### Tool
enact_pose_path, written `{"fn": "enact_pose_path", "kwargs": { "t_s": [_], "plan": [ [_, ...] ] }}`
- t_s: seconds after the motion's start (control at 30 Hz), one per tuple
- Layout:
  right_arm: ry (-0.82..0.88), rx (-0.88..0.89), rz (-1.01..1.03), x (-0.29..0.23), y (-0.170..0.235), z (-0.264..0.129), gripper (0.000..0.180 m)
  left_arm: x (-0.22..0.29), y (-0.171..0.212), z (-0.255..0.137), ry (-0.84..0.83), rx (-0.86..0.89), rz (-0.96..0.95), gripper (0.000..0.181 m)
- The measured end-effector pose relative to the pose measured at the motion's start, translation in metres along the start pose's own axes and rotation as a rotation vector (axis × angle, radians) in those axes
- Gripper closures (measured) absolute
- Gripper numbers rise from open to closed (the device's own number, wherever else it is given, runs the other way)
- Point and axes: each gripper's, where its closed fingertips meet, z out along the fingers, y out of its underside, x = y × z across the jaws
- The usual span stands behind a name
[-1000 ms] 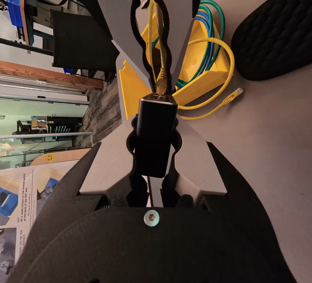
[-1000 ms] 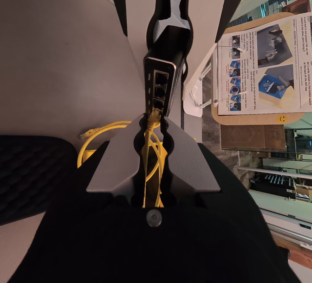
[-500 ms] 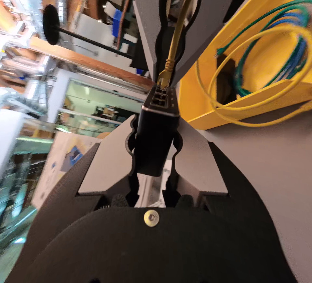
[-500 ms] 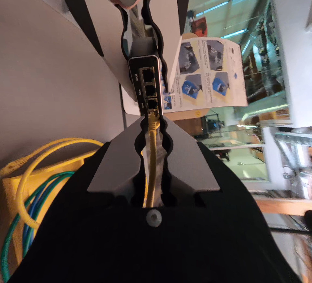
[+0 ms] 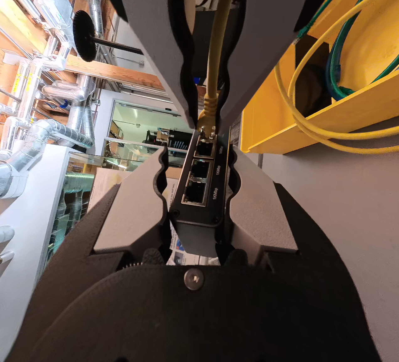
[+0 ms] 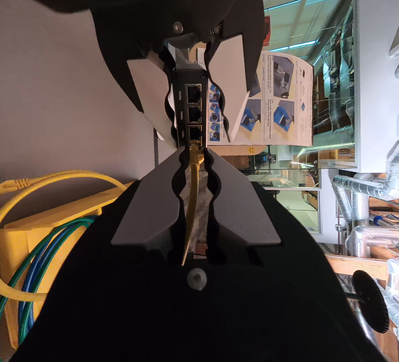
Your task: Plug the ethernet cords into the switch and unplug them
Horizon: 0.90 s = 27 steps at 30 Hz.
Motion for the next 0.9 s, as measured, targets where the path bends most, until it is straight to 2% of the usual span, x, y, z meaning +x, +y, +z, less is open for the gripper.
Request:
{"fn": "enact_pose_path", "kwargs": {
  "t_s": [0.3,0.47,0.6,0.67,0.77,0.83,0.9],
  "plan": [
    [0.058,0.019,-0.015,0.009,-0.01,-0.009,0.166,-0.011,0.004,-0.007,-0.025,-0.025,-0.012,0.127],
    [0.141,0.235,0.082,0.037,-0.031,-0.051,0.163,-0.024,0.005,-0.014,-0.088,-0.001,-0.01,0.127],
    [0.205,0.447,0.234,0.064,-0.03,-0.085,0.142,-0.032,-0.006,-0.023,-0.131,0.054,-0.002,0.127],
    [0.165,0.569,0.328,0.07,-0.029,-0.098,0.133,-0.034,-0.008,-0.025,-0.132,0.06,-0.002,0.127],
    [-0.018,0.872,0.467,0.066,-0.049,-0.132,0.134,-0.036,-0.002,-0.023,-0.136,0.029,-0.021,0.127],
    [-0.022,0.887,0.486,0.068,-0.045,-0.136,0.138,-0.038,0.002,-0.022,-0.144,0.013,-0.029,0.127],
    [0.096,0.783,0.474,0.079,-0.027,-0.123,0.144,-0.037,-0.001,-0.023,-0.14,0.037,-0.022,0.127]
  ]
}}
